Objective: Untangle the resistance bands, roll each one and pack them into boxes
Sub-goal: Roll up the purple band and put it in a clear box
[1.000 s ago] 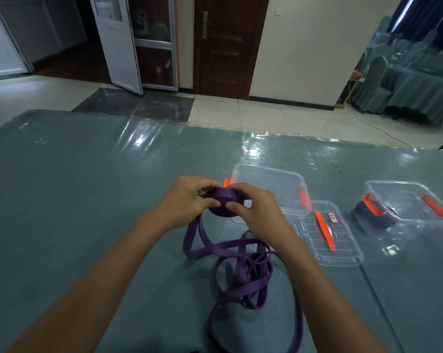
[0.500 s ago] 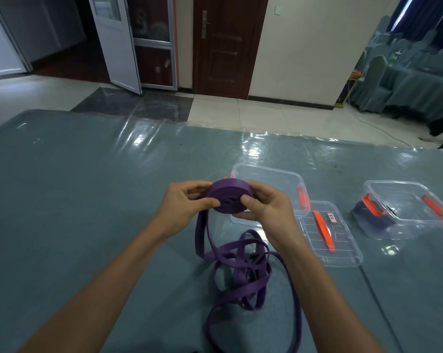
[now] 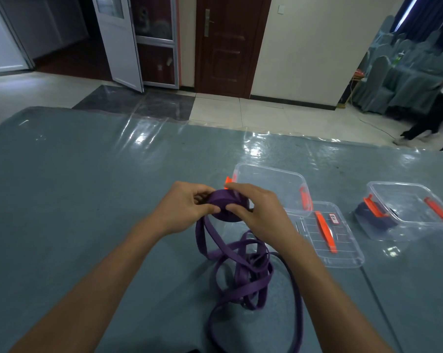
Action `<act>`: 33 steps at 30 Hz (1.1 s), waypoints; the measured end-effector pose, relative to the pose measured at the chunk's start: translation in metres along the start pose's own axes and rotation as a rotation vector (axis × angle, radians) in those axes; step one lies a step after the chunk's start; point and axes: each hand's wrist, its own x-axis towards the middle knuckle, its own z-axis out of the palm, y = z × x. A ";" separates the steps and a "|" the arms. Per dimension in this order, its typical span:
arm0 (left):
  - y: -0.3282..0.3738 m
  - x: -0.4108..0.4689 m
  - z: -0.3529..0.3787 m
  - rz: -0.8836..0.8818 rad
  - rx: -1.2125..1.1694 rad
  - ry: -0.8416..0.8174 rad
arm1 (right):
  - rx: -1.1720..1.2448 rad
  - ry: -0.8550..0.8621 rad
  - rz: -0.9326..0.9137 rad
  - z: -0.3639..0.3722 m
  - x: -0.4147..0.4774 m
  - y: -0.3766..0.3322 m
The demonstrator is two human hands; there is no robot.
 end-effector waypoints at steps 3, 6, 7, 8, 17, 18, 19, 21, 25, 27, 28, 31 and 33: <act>0.005 0.001 -0.001 -0.013 -0.056 0.021 | -0.017 0.029 -0.092 -0.001 -0.001 -0.001; 0.007 -0.001 0.002 -0.031 -0.189 0.084 | 0.032 0.058 -0.166 -0.003 -0.003 -0.003; 0.007 -0.002 0.003 -0.034 -0.245 0.099 | 0.050 0.054 -0.174 -0.004 -0.003 -0.004; 0.007 -0.003 0.004 -0.036 -0.302 0.115 | 0.079 0.053 -0.166 -0.005 -0.003 -0.004; 0.009 -0.009 0.024 -0.023 -0.478 0.255 | 0.878 0.295 0.289 0.003 -0.008 -0.019; 0.008 -0.009 0.024 -0.020 -0.440 0.252 | 0.856 0.286 0.279 0.005 -0.009 -0.019; 0.005 -0.009 0.022 -0.021 -0.395 0.244 | 0.789 0.264 0.247 0.008 -0.009 -0.018; 0.002 -0.010 0.015 -0.031 -0.314 0.221 | 0.493 0.215 0.135 0.010 -0.011 -0.013; 0.000 -0.008 0.003 -0.019 -0.094 0.083 | -0.083 0.042 -0.146 0.007 -0.010 0.002; 0.002 -0.006 0.000 -0.022 -0.041 0.013 | -0.140 -0.042 -0.165 0.006 -0.009 0.005; 0.003 -0.006 -0.001 -0.023 -0.045 0.007 | -0.128 -0.044 -0.167 0.005 -0.009 0.005; 0.007 -0.006 0.003 -0.013 -0.150 0.081 | 0.050 0.051 -0.137 0.001 -0.009 0.002; 0.007 -0.006 0.008 -0.025 -0.274 0.165 | 0.188 0.124 -0.075 0.000 -0.011 0.003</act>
